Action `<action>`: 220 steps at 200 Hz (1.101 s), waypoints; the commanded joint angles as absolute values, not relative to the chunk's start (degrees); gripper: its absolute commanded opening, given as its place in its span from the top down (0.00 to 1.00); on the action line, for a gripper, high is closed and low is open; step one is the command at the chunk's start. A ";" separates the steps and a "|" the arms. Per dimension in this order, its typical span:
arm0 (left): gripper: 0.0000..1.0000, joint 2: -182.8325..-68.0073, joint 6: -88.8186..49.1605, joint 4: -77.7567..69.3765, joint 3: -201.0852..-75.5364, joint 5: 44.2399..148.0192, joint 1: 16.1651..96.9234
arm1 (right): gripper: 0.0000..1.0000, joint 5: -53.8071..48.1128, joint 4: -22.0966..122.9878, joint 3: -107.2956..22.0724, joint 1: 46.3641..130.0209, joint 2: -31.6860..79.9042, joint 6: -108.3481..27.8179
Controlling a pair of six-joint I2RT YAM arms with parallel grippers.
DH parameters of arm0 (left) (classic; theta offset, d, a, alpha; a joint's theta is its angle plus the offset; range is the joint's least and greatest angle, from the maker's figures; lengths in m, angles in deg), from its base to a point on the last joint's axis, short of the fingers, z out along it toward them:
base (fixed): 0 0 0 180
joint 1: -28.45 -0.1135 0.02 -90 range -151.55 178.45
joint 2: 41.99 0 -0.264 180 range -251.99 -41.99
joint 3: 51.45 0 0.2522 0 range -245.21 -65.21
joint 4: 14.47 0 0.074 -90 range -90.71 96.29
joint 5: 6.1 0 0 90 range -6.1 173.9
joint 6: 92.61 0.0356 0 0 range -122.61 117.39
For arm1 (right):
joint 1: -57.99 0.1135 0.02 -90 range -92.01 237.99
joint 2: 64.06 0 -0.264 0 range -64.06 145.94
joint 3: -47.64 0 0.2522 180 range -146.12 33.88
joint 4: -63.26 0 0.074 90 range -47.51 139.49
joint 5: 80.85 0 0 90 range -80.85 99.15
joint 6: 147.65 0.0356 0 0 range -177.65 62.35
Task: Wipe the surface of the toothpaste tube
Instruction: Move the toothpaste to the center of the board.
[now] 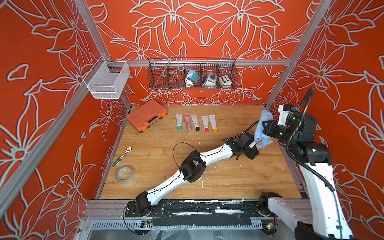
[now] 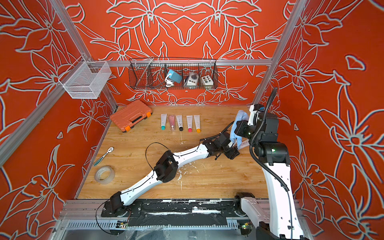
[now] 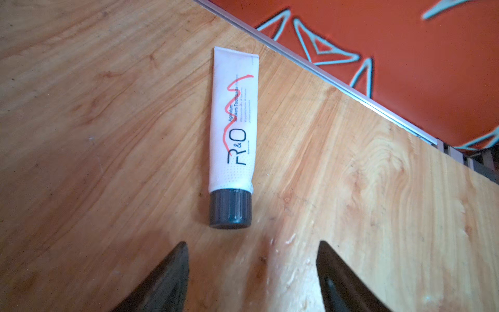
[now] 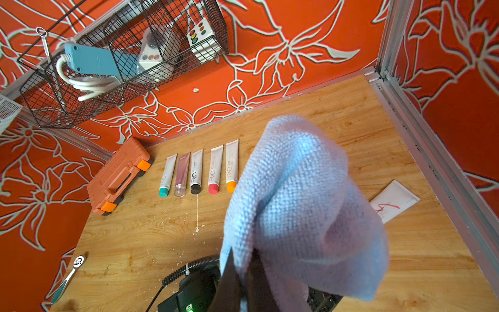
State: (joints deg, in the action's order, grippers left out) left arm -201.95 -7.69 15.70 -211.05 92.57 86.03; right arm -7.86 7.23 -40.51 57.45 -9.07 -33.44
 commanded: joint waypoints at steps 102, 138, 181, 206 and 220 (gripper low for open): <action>0.48 -207.03 -6.82 5.72 -213.17 93.84 85.25 | 1.00 -10.01 8.07 -42.87 57.11 -10.13 -30.36; 0.60 -208.19 -9.33 4.89 -214.71 94.56 84.61 | 1.00 -10.61 8.49 -42.46 57.10 -10.31 -29.65; 0.65 -208.20 -9.11 4.81 -214.54 95.33 84.61 | 1.00 -10.45 8.19 -42.25 57.09 -10.87 -29.71; 0.65 -208.12 -9.07 5.09 -214.61 95.15 84.61 | 1.00 -10.36 8.27 -42.19 57.10 -10.97 -29.66; 0.65 -207.97 -8.87 5.59 -214.45 95.19 84.61 | 1.00 -10.45 8.29 -42.06 57.10 -10.97 -29.61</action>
State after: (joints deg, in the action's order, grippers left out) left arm -206.76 -9.26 6.06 -213.39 94.36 84.65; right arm -10.01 7.50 -40.62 57.45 -10.15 -30.27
